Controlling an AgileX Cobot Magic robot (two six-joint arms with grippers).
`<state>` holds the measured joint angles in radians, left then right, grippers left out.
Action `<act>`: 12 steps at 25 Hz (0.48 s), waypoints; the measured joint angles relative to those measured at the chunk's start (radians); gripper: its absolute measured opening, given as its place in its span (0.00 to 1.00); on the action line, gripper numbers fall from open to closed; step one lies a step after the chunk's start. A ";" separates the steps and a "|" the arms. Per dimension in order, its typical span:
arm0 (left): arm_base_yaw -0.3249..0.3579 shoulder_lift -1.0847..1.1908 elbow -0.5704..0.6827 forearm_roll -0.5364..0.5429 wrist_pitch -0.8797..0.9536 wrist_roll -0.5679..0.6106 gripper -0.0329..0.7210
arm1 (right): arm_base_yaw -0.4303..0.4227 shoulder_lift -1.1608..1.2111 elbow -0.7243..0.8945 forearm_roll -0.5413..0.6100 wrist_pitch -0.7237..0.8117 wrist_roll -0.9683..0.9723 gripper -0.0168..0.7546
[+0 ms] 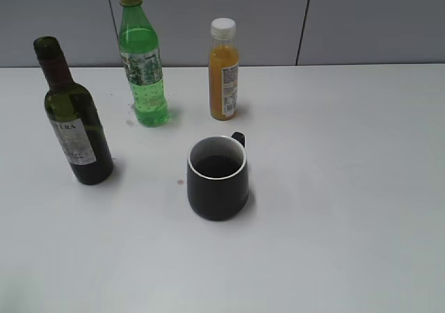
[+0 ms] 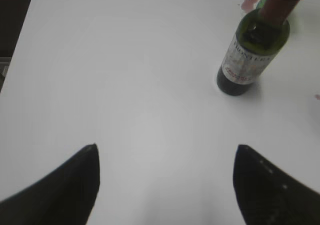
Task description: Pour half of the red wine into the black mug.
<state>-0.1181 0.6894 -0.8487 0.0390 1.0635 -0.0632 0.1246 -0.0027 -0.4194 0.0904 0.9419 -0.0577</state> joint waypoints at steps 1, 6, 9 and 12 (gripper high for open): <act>0.000 -0.049 0.033 -0.004 0.004 -0.008 0.87 | 0.000 0.000 0.000 0.000 0.000 0.000 0.78; 0.000 -0.243 0.154 -0.018 0.012 -0.019 0.85 | 0.000 0.000 0.000 0.000 0.000 0.000 0.78; 0.000 -0.344 0.194 -0.007 0.014 -0.021 0.84 | 0.000 0.000 0.000 0.000 0.000 -0.001 0.78; 0.000 -0.450 0.231 0.023 0.015 -0.021 0.83 | 0.000 0.000 0.000 0.000 0.000 0.000 0.78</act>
<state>-0.1181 0.2397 -0.6178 0.0623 1.0786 -0.0840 0.1246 -0.0027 -0.4194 0.0904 0.9419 -0.0580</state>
